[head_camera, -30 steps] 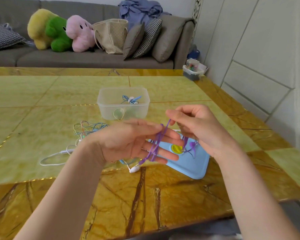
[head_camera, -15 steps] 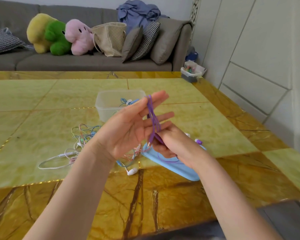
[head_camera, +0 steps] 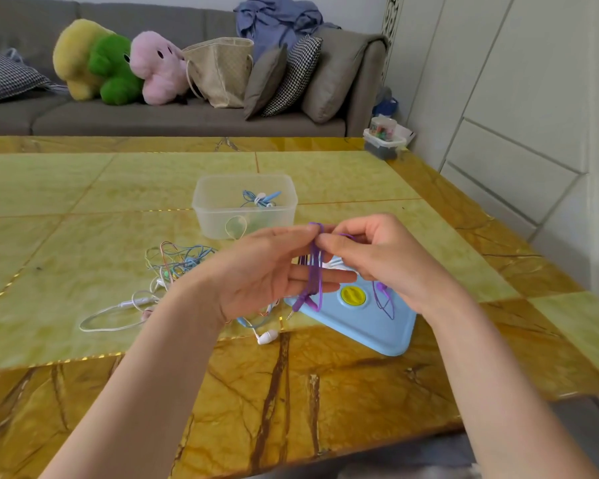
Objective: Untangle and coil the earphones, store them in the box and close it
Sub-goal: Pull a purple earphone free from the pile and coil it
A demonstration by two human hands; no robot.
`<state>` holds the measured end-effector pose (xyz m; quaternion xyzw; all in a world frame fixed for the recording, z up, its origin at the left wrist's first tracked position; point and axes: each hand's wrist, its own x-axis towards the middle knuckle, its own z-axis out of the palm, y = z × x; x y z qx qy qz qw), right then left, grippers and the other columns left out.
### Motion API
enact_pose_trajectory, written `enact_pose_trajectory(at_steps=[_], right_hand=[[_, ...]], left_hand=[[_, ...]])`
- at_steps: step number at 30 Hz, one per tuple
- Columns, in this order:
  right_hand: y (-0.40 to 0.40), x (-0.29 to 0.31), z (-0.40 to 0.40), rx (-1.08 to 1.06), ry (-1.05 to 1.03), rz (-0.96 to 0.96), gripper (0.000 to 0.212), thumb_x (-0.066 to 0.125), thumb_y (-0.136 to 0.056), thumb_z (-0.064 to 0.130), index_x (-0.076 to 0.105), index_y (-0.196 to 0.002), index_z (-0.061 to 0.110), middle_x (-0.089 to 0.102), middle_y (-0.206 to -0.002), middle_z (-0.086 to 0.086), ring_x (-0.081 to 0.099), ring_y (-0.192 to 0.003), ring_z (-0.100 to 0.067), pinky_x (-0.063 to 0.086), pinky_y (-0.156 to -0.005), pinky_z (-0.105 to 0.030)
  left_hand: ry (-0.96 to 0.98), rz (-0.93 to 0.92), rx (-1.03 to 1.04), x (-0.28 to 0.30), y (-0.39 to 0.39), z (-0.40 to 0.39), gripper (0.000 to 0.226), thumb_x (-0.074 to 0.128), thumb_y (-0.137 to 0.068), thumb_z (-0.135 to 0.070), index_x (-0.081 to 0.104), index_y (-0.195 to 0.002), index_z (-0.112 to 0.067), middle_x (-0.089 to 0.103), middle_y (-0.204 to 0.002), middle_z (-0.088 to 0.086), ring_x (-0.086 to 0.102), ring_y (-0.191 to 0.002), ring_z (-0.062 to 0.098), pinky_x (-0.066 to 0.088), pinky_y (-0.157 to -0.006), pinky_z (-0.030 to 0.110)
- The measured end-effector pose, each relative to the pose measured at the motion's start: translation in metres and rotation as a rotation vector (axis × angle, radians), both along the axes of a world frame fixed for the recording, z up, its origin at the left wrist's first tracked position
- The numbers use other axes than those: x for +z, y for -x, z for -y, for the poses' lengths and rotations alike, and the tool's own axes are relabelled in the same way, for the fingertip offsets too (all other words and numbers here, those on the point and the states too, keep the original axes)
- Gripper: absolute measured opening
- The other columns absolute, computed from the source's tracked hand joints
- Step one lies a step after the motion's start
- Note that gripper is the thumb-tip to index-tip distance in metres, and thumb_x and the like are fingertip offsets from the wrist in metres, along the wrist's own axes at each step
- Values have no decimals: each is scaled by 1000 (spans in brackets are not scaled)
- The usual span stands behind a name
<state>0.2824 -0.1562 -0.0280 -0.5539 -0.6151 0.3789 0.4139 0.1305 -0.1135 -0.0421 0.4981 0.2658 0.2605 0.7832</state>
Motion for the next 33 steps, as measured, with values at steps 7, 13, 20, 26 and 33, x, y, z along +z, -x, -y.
enact_pose_trajectory(at_steps=[7, 13, 20, 26, 33], right_hand=[[-9, 0, 2, -7, -34, -58, 18, 64, -86, 11, 61, -69, 5, 44, -37, 15, 39, -34, 0, 28, -40, -7], [-15, -7, -5, -148, -129, -92, 17, 75, -74, 15, 64, -63, 10, 58, -49, 9, 49, -47, 1, 39, -48, -10], [-10, -18, -15, -205, -83, -236, 18, 68, -83, 21, 61, -71, 9, 53, -64, -8, 55, -51, -5, 40, -50, -14], [-5, -22, -16, -204, 31, -260, 28, 57, -92, 23, 63, -86, -4, 46, -52, 0, 30, -38, -4, 22, -36, -14], [-13, -34, -24, -373, -30, -167, 25, 65, -86, 16, 61, -66, 1, 50, -61, -6, 48, -61, -14, 39, -60, -26]], left_hand=[[20, 11, -35, 1, -7, 4, 31, 38, -98, -20, 63, -107, -5, 71, -104, 8, 70, -89, 29, 57, -81, 34], [-16, -89, -69, 0, -6, 5, 30, 37, -98, -22, 60, -110, -8, 70, -105, 16, 65, -52, 11, 51, -51, 18], [-56, 29, -127, 0, -7, 6, 35, 43, -85, -26, 67, -96, -2, 64, -64, 5, 25, -28, 0, 33, -38, 12], [-60, 49, -67, -5, -9, 3, 41, 38, -93, -22, 71, -74, -7, 53, -51, -2, 27, -30, 1, 16, -34, 14], [140, 278, -231, -6, -5, -1, 43, 40, -91, -30, 70, -100, -1, 62, -68, -1, 41, -34, -1, 31, -34, 8]])
